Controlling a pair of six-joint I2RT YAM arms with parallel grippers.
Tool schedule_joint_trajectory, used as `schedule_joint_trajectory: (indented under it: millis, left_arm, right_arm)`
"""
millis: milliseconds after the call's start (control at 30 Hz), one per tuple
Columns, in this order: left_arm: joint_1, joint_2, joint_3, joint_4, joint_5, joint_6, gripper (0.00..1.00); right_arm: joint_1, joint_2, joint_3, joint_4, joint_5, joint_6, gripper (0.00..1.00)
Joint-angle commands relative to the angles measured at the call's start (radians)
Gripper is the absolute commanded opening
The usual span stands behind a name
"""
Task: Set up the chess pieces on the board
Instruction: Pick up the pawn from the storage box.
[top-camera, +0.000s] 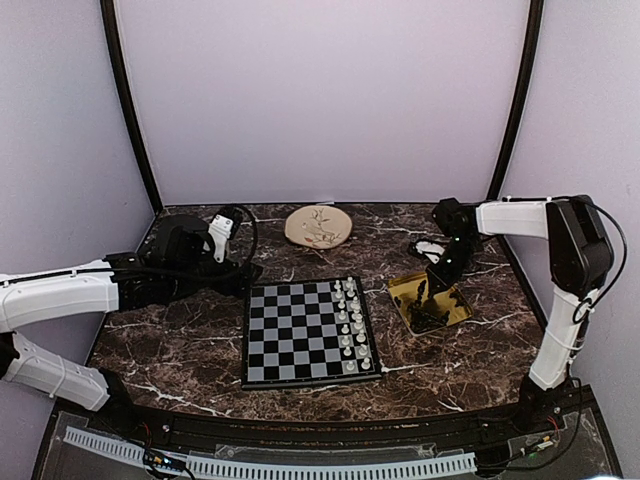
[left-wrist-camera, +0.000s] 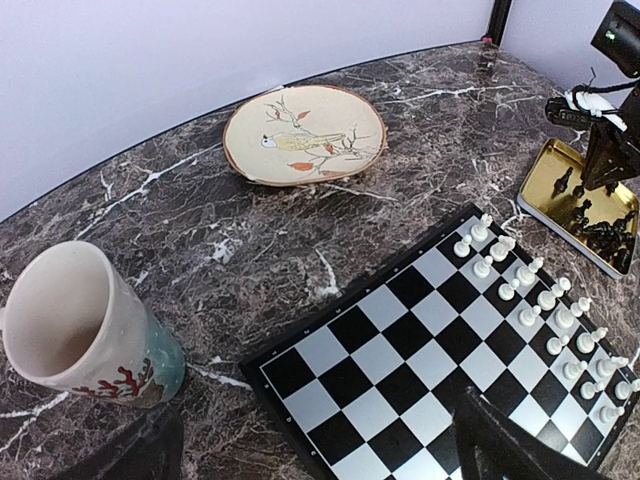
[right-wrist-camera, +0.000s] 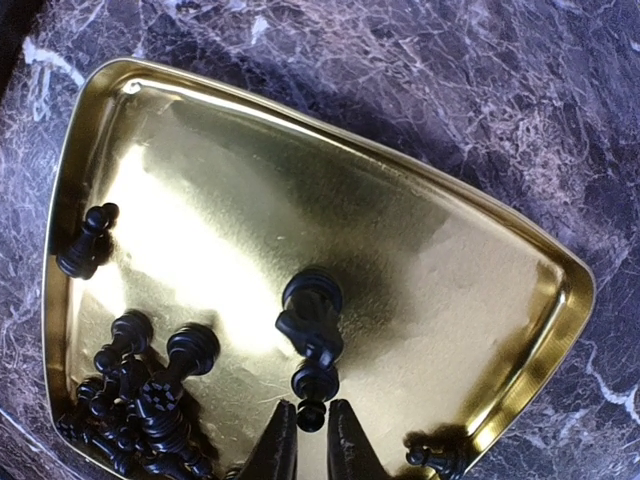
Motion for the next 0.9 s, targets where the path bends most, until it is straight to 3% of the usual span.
schedule_joint_trajectory:
  millis: [0,100,267,467,633,800,867]
  left_arm:
    - [0.001,0.003,0.033,-0.034,0.03,-0.008,0.96]
    - [0.002,-0.002,0.023,-0.018,0.039,-0.009,0.96]
    - [0.001,-0.001,0.024,-0.029,0.048,-0.02,0.94]
    - [0.007,0.045,0.047,-0.199,-0.035,-0.141,0.83]
    - [0.058,0.098,0.03,-0.344,0.007,-0.28,0.59]
    - [0.068,0.149,-0.009,-0.377,0.079,-0.317,0.02]
    - [0.07,0.176,-0.027,-0.363,0.111,-0.329,0.0]
  right_arm:
    - [0.002,0.024,0.024,-0.005,0.004,0.007,0.14]
    - [0.002,0.029,0.029,-0.007,0.004,0.007,0.16]
    - [0.002,0.012,0.04,-0.022,0.001,0.005,0.03]
    - [0.007,-0.114,0.046,-0.054,0.016,-0.005,0.0]
    - [0.058,-0.185,0.106,-0.088,0.024,-0.025,0.0]
    - [0.106,-0.183,0.181,-0.122,0.005,-0.024,0.0]
    - [0.124,-0.176,0.201,-0.13,-0.006,-0.034,0.0]
